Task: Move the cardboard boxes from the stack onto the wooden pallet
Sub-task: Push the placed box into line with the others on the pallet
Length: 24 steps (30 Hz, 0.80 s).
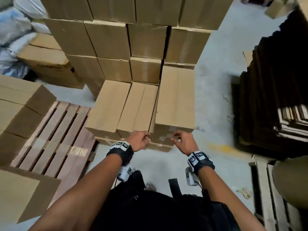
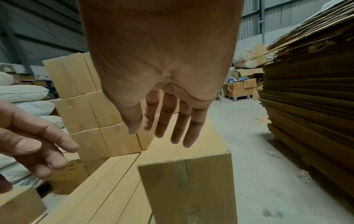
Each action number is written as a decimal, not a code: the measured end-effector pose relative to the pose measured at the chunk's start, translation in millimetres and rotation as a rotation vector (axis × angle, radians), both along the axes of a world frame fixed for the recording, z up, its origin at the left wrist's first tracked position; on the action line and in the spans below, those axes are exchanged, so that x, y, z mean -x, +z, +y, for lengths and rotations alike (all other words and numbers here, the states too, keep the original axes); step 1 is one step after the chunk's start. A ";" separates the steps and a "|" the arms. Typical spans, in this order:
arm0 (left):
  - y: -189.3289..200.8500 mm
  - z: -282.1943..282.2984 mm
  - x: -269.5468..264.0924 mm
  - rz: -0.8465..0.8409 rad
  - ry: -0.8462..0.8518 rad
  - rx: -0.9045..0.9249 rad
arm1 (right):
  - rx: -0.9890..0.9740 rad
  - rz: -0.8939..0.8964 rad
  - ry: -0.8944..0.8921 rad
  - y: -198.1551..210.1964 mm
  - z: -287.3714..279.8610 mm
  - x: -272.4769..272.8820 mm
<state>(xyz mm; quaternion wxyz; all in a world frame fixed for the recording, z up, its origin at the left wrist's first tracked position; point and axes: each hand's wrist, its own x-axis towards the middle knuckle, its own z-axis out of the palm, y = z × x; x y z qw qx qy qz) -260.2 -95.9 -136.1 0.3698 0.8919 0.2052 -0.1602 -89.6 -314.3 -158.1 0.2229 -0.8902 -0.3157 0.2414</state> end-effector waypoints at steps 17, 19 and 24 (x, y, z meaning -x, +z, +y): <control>-85.1 110.3 -255.7 -0.018 -0.027 -0.125 | 0.212 -0.121 0.090 -55.3 66.2 -234.1; -101.4 115.5 -274.9 -0.006 -0.044 -0.162 | 0.221 -0.164 0.126 -71.6 73.5 -250.3; -135.7 117.8 -308.6 0.037 -0.106 -0.262 | 0.231 -0.215 0.193 -116.7 85.5 -279.9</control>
